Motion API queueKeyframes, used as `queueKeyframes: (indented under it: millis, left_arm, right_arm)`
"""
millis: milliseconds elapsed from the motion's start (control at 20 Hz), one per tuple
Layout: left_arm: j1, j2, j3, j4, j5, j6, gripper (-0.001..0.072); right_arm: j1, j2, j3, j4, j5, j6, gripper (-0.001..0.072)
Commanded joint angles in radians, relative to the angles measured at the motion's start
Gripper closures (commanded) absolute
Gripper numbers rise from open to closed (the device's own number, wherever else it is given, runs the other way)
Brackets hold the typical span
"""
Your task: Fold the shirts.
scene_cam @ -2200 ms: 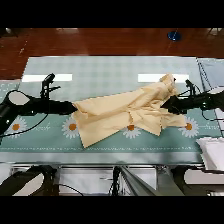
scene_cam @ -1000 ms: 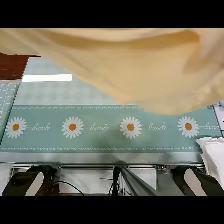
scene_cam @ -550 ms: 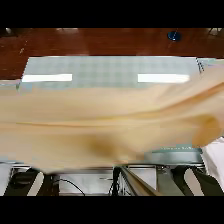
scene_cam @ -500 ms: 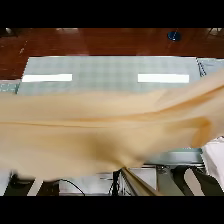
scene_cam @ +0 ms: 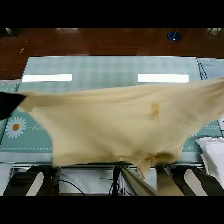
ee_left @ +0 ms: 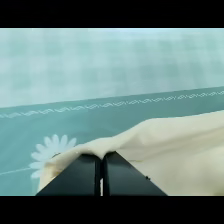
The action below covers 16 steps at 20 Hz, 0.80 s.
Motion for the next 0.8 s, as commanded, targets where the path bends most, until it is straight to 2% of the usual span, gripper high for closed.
queueKeyframes:
  millis: [0,100,250,750]
  left_arm:
    - [-0.005,-0.116,-0.197,-0.069,0.333,0.089,0.0684]
    - [-0.005,-0.227,-0.195,-0.07,0.476,0.147,0.0684]
    - [-0.006,-0.374,-0.195,-0.07,0.638,0.158,0.0684]
    - [-0.009,-0.651,-0.195,-0.081,1.033,0.157,0.0683]
  right_arm:
    - [0.106,-0.104,-0.118,-0.05,-0.246,-0.01,0.0691]
    - [0.182,-0.18,-0.118,-0.064,-0.404,-0.021,0.0691]
    - [0.275,-0.3,-0.118,-0.066,-0.602,-0.034,0.0691]
    - [0.38,-0.686,-0.118,-0.064,-1.008,-0.04,0.0689]
